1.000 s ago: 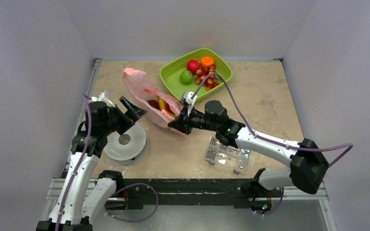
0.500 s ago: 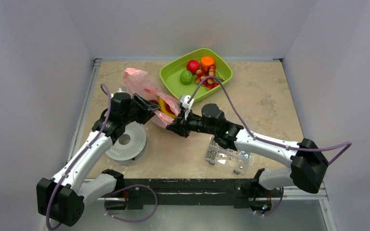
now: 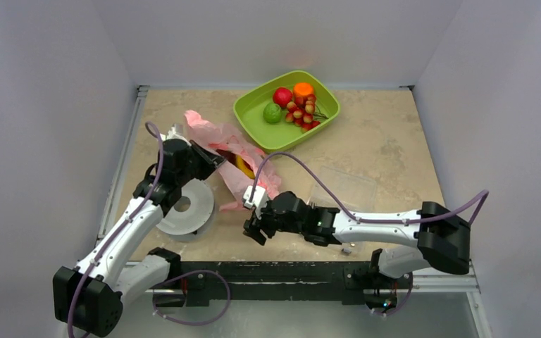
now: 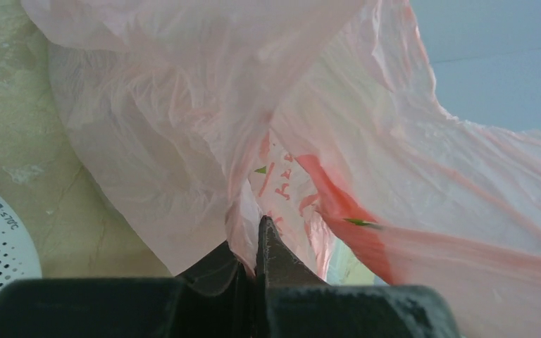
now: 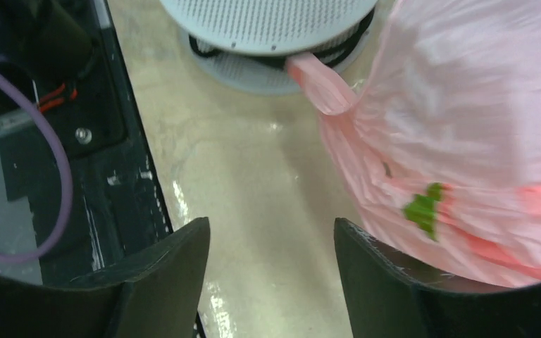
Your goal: Take the fake fruits out of the plastic bag
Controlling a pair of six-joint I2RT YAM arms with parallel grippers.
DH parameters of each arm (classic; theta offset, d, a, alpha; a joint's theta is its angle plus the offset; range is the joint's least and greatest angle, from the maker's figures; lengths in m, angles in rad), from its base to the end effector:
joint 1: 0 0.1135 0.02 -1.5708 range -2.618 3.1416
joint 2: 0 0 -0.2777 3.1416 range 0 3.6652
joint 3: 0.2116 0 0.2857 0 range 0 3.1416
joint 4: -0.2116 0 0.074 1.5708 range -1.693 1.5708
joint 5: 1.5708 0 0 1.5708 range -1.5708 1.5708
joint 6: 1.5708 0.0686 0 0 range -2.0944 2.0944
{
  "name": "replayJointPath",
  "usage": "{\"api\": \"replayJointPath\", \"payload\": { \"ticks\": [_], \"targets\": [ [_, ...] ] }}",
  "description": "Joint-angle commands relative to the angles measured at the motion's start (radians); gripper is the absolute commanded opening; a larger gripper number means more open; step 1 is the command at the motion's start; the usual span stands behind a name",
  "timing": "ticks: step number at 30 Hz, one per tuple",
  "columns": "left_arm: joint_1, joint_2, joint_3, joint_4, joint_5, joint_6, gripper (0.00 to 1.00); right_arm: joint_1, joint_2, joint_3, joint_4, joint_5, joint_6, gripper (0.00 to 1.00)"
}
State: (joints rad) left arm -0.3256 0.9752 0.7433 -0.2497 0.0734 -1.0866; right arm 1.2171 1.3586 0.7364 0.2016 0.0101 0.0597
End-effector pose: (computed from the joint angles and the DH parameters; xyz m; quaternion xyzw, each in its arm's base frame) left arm 0.2600 -0.0931 0.2716 -0.2998 0.8007 -0.3598 0.3736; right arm 0.1231 0.3315 0.2127 -0.4566 0.7040 0.3207 0.4393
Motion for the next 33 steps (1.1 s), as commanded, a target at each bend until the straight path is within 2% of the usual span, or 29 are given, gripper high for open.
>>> {"api": "replayJointPath", "payload": {
  "ticks": [1,3,8,11,13,14,16,18,22,24,28,31,33],
  "targets": [
    [0.026,-0.025,-0.005,0.03,0.036,0.1,0.0,0.016,-0.004,0.012,-0.029,-0.019,0.021,0.68],
    [0.028,-0.03,-0.009,0.018,0.05,0.127,0.0,0.016,-0.028,0.048,-0.06,-0.07,0.053,0.73],
    [0.028,-0.072,-0.054,0.0,0.073,0.168,0.0,0.011,-0.106,0.217,-0.189,-0.057,0.103,0.83],
    [0.028,-0.104,-0.084,-0.012,0.073,0.173,0.0,0.002,-0.102,0.324,-0.253,-0.003,0.121,0.82],
    [0.028,-0.122,-0.101,-0.019,0.075,0.173,0.0,-0.004,-0.085,0.357,-0.237,0.087,0.141,0.82],
    [0.028,-0.13,-0.11,-0.021,0.076,0.17,0.0,-0.007,-0.073,0.354,-0.212,0.135,0.148,0.78],
    [0.028,-0.146,-0.122,-0.025,0.076,0.166,0.0,-0.026,-0.03,0.365,-0.152,0.188,0.178,0.64],
    [0.028,-0.156,-0.123,-0.033,0.077,0.167,0.0,-0.062,0.023,0.399,-0.136,0.171,0.224,0.48],
    [0.028,-0.167,-0.113,-0.057,0.075,0.178,0.0,-0.096,0.16,0.461,-0.106,0.171,0.216,0.29],
    [0.029,-0.17,-0.114,-0.058,0.076,0.174,0.0,-0.097,0.237,0.506,-0.124,0.174,0.192,0.25],
    [0.028,-0.179,-0.099,-0.072,0.09,0.181,0.0,-0.116,0.375,0.611,-0.189,0.254,0.16,0.23],
    [0.028,-0.212,-0.077,-0.153,0.068,0.201,0.0,-0.172,0.455,0.683,-0.286,0.474,0.135,0.22],
    [0.028,-0.252,-0.064,-0.244,0.017,0.207,0.0,-0.238,0.457,0.684,-0.285,0.532,0.107,0.23]
  ]
}}
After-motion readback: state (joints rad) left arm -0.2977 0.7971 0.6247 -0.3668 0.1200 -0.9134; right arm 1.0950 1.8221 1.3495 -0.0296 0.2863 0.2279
